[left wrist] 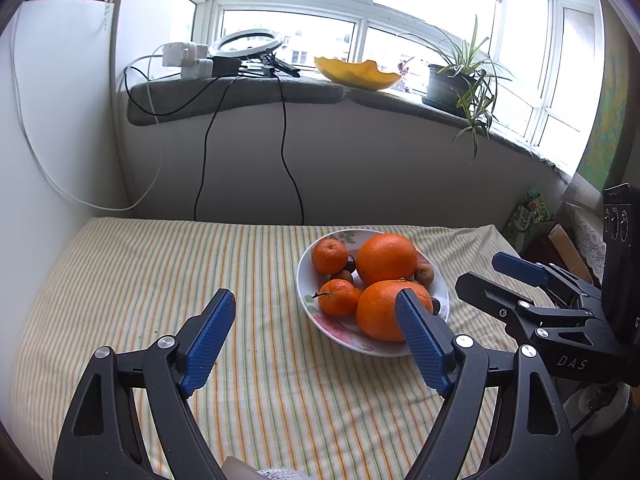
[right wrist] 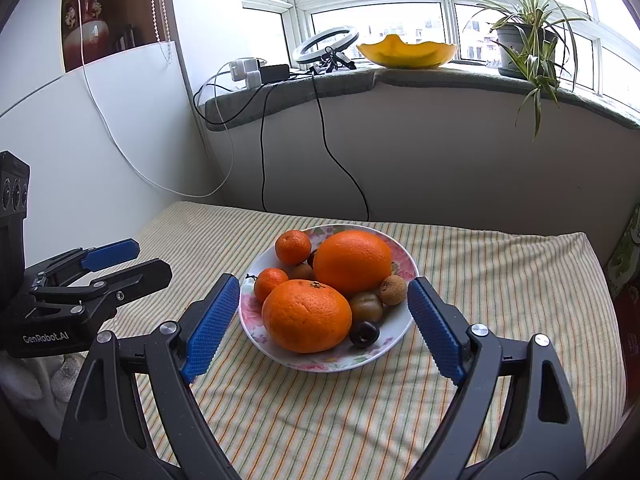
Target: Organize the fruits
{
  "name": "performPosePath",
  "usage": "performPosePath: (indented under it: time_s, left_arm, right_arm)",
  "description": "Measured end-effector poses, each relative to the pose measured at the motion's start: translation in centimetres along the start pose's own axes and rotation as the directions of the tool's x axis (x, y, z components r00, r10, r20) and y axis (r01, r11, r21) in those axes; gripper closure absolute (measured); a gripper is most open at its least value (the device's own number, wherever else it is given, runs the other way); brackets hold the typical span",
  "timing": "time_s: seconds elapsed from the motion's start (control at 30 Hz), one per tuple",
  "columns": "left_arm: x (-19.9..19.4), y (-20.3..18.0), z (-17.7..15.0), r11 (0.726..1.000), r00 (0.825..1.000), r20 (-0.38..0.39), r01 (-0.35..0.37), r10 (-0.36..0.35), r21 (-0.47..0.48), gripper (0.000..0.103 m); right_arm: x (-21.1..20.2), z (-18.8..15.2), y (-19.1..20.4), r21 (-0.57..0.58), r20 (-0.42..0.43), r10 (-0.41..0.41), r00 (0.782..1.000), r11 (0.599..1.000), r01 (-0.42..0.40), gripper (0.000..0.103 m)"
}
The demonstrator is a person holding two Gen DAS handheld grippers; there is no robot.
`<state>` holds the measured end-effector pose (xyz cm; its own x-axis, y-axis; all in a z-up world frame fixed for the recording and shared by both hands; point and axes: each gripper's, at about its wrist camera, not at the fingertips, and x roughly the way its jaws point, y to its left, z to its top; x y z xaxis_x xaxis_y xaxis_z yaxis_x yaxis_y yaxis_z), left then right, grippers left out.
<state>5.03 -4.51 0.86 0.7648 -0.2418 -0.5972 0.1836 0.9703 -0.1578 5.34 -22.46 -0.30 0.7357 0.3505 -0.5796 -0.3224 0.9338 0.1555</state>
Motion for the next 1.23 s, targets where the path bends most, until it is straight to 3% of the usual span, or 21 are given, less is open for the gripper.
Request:
performPosePath:
  time_s: [1.23]
  left_arm:
    - [0.04, -0.24, 0.1, 1.0, 1.0, -0.001, -0.004, 0.004, 0.023, 0.021]
  right_arm:
    - [0.26, -0.5, -0.22, 0.004, -0.008, -0.009, 1.0, 1.0, 0.009, 0.015]
